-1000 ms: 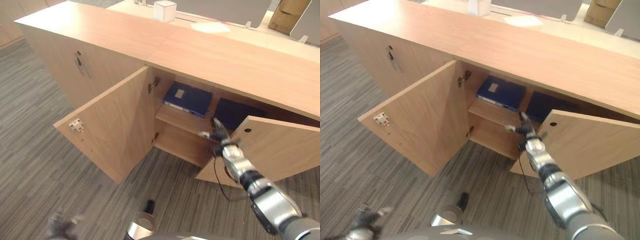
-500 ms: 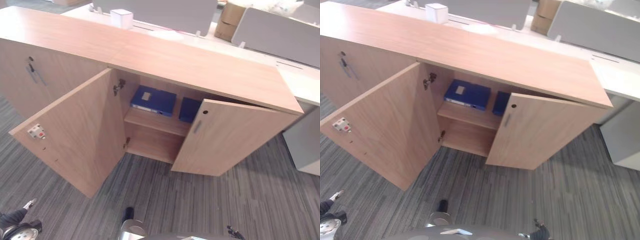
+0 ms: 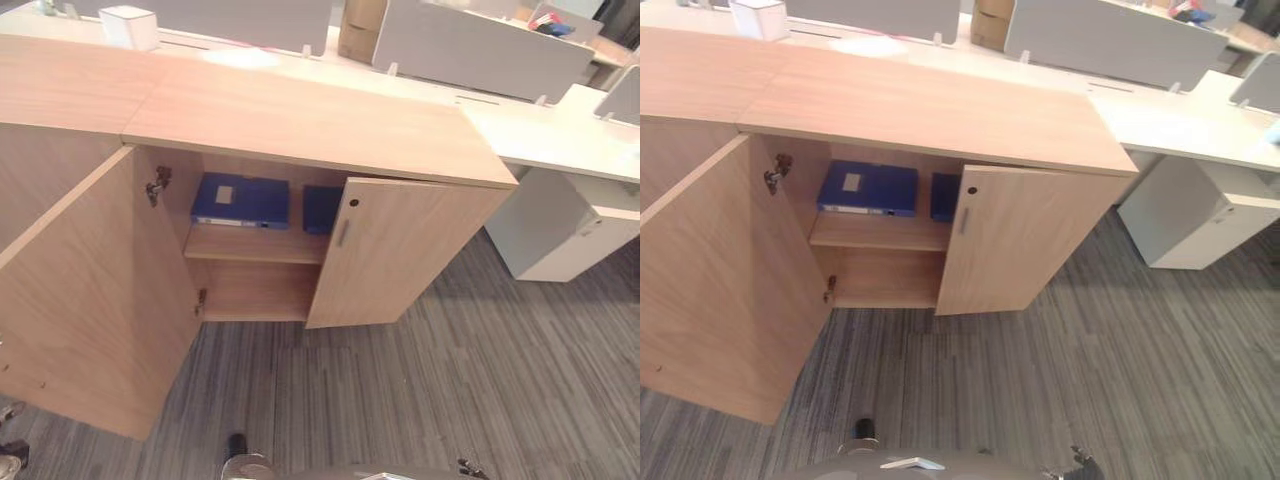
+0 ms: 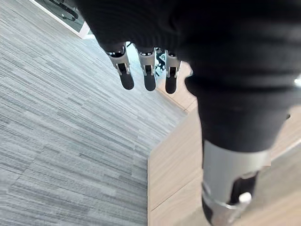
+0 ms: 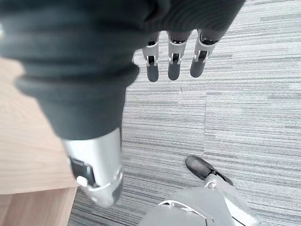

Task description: Put the empty folder in the office cabinet

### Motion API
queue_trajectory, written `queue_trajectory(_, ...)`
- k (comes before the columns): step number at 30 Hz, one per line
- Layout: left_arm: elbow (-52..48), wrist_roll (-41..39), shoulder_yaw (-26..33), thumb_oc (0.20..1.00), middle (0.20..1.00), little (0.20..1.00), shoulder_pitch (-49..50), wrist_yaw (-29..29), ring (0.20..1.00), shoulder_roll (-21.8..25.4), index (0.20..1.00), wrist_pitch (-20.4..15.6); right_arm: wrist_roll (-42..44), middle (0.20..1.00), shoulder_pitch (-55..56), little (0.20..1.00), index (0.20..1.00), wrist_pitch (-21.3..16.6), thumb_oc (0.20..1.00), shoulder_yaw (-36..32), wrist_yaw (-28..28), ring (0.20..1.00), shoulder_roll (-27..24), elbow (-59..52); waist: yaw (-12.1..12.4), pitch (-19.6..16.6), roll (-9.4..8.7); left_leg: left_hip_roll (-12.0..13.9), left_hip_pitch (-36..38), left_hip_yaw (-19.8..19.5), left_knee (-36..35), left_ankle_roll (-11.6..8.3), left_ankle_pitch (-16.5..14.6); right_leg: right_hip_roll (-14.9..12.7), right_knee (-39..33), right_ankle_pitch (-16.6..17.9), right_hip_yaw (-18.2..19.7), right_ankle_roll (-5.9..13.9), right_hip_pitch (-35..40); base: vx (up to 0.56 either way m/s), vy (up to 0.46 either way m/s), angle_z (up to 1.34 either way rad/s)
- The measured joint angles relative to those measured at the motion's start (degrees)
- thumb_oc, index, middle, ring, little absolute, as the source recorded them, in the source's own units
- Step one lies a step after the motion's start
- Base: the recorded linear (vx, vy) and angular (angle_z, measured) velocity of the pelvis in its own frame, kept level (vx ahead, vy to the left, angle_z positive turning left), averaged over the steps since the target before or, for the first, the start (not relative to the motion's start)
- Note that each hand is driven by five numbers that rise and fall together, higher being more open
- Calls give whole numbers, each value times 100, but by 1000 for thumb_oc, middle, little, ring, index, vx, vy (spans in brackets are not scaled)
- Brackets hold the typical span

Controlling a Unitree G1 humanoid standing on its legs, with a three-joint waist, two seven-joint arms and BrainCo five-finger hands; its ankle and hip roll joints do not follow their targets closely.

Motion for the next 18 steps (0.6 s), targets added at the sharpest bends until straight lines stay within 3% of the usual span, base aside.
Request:
queue_trajectory(4,69,38,-264,1000,1000,1000,-217,-101,1000,-263,1000,77,17,1000,-24,1000,1000,3,1000,-3,-4,1000,64,-8,-120,-41,-159,21,141,169,-38,-10,-36,9,16,-9,164,-15,21,18,35,-27)
queue_trajectory(9,118,81,-583,1000,1000,1000,-13,-223,1000,-551,1000,127,15,1000,35,1000,1000,12,1000,-2,2,1000,73,-16,-158,-44,-112,3,286,259,-40,5,-67,-12,20,-1,260,0,98,30,21,-11)
queue_trajectory(14,276,57,-971,1000,1000,1000,60,-294,1000,-1246,1000,278,16,1000,130,1000,1000,5,1000,-203,25,1000,48,-164,-344,-177,219,3,418,434,-42,2,-68,-1,81,-3,471,-3,75,44,1,-15)
queue_trajectory(18,271,-46,-1298,1000,1000,1000,62,-356,1000,-1459,1000,310,15,1000,375,1000,1000,31,1000,-254,23,1000,6,-235,-496,-293,315,25,419,496,-42,1,-68,20,128,-3,543,-3,-15,26,-21,-15)
